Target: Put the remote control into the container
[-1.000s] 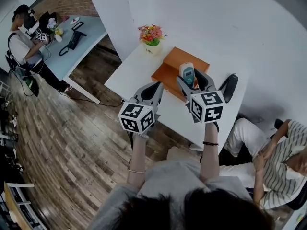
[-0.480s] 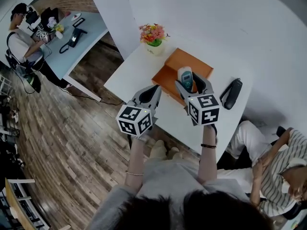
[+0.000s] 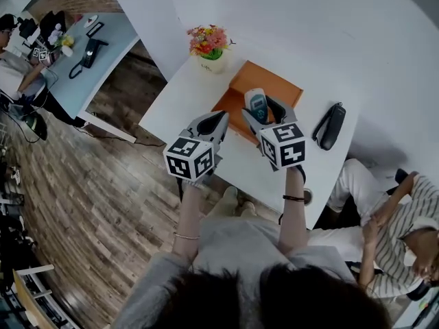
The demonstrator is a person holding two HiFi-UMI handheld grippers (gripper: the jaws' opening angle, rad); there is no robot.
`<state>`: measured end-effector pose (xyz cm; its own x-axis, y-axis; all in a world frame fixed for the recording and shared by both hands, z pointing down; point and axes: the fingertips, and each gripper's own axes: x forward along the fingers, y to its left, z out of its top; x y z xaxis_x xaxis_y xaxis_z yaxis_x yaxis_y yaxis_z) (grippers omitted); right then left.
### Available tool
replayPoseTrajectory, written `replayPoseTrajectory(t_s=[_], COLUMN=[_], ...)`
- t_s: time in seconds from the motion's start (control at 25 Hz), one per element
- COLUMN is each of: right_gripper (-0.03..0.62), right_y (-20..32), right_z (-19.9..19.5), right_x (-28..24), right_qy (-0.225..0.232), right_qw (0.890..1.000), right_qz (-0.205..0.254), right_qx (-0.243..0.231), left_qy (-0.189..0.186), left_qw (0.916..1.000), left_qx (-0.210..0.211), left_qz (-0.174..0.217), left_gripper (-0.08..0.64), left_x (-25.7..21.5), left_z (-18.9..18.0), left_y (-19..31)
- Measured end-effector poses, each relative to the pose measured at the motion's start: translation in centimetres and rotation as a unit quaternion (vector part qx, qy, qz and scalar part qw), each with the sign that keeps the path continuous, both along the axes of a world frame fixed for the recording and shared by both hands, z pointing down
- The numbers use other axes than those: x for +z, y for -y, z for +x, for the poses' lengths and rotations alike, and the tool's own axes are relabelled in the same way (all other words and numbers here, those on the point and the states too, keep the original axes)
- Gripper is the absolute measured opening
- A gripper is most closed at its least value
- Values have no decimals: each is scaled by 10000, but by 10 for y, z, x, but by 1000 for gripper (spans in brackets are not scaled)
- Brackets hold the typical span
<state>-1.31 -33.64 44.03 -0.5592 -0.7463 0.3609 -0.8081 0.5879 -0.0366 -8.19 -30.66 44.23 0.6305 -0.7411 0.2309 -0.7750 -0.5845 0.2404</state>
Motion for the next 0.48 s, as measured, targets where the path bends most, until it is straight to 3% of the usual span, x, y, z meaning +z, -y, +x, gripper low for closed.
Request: replayPoseTrajectory(t_s=[0.16, 0.32, 0.48], right_gripper=[280, 280, 279], right_y=[11, 25, 33], right_z=[-4, -8, -14], right_x=[10, 24, 45], right_qy=[-381, -759, -826], right_qw=[9992, 9969, 9955], right_qz=[-81, -224, -469], right_qx=[-7, -34, 38], left_qy=[186, 85, 35], left_qw=[9993, 9987, 9979], left_qx=[296, 446, 551], left_qz=[-97, -246, -348], left_gripper=[3, 3, 3], left_x=[18, 33, 45], left_z=[0, -6, -10], left_y=[9, 21, 31])
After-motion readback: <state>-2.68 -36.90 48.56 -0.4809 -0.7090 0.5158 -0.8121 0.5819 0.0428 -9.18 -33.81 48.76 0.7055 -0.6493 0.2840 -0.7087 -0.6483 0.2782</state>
